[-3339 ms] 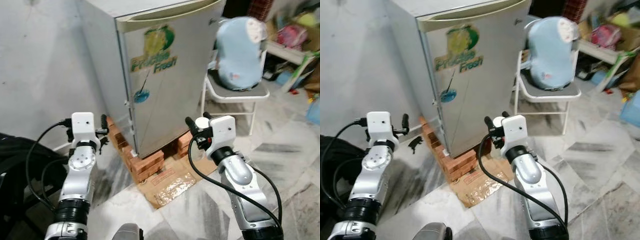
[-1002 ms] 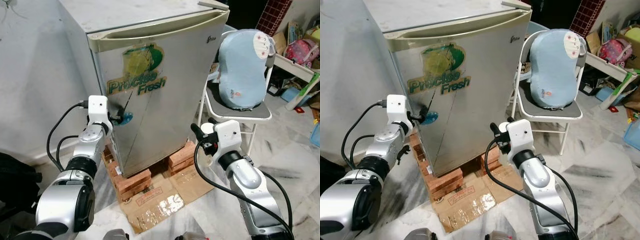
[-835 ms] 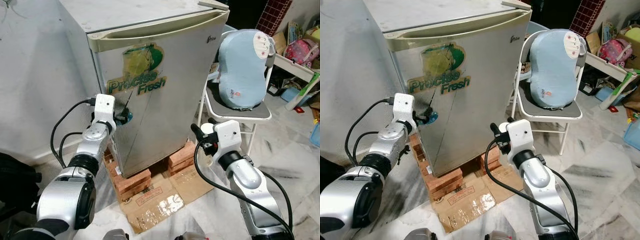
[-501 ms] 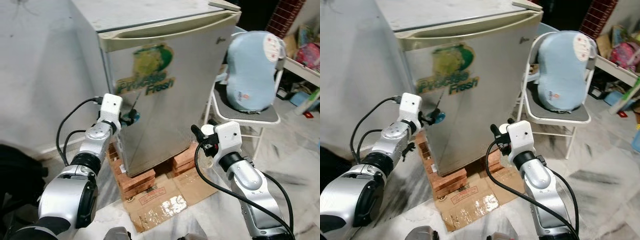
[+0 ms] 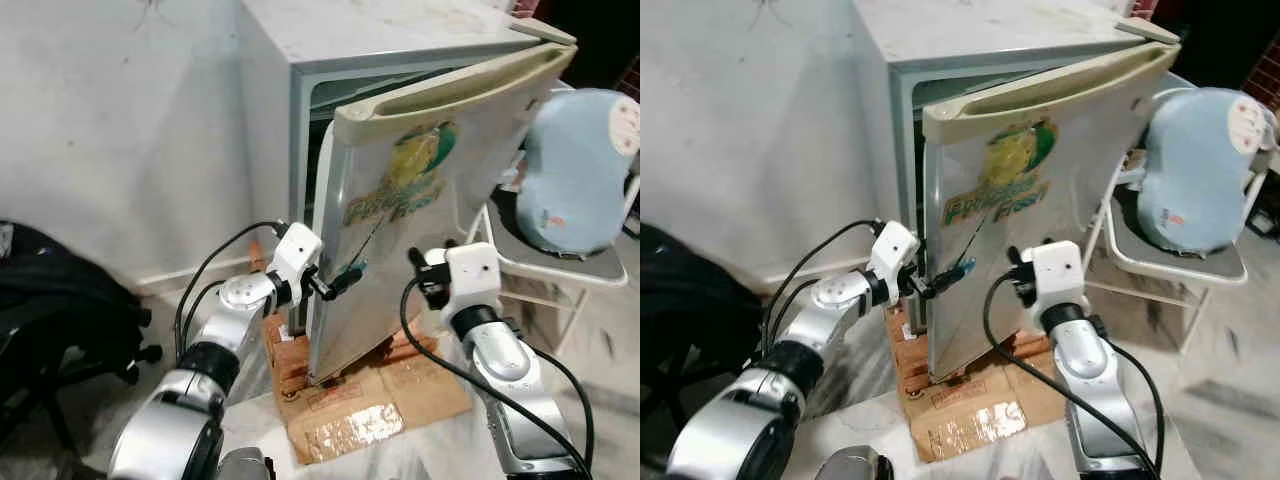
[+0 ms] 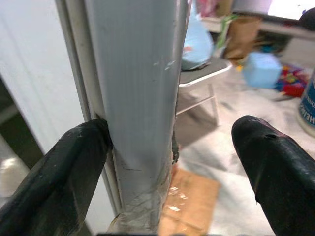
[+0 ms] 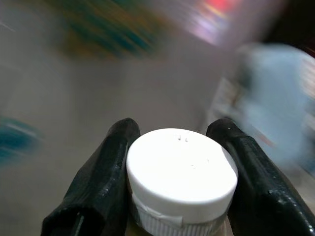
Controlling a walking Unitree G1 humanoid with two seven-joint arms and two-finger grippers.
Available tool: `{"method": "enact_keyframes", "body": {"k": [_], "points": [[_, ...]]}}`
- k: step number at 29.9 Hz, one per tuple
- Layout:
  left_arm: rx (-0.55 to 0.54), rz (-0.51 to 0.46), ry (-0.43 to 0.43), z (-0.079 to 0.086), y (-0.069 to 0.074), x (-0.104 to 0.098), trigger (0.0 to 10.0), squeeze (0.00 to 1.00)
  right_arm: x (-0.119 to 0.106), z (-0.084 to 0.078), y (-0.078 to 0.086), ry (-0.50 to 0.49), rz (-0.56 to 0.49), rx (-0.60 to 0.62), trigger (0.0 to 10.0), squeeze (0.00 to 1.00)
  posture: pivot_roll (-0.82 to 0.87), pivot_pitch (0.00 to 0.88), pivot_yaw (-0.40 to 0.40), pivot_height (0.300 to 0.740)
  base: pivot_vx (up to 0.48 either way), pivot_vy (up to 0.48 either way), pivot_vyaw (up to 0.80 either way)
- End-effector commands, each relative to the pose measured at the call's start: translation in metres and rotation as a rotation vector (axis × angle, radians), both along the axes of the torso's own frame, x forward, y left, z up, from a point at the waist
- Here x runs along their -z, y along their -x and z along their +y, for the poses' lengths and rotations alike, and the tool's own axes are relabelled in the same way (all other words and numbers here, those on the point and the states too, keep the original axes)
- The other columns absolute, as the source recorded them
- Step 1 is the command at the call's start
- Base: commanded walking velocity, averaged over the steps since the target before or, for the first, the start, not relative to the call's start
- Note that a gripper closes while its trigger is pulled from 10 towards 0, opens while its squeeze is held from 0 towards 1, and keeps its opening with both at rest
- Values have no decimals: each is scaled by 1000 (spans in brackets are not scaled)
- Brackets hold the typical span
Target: Restocking fridge
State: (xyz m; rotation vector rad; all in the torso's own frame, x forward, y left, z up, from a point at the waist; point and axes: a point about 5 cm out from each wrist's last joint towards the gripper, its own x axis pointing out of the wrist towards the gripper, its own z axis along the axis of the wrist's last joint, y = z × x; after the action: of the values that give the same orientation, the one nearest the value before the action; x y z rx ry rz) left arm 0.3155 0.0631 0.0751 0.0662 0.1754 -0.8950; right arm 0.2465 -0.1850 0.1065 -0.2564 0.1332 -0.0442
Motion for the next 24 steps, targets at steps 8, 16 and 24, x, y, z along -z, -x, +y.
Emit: {"method": "enact_keyframes", "body": {"k": [8,16,24], "points": [[295,-109,36,-42,18,-27,10000,0,13,-20,16,-41,87,191,10000,0,-20,0,-21,740,0,0,-750],[434,-157,81,-83,32,-51,10000,0,22,-41,28,-22,179,370,10000,0,-17,0,-11,740,0,0,-154],[606,-236,146,-137,54,-77,10000,0,34,-52,53,-31,274,499,10000,0,-43,0,4,740,0,0,0]]}}
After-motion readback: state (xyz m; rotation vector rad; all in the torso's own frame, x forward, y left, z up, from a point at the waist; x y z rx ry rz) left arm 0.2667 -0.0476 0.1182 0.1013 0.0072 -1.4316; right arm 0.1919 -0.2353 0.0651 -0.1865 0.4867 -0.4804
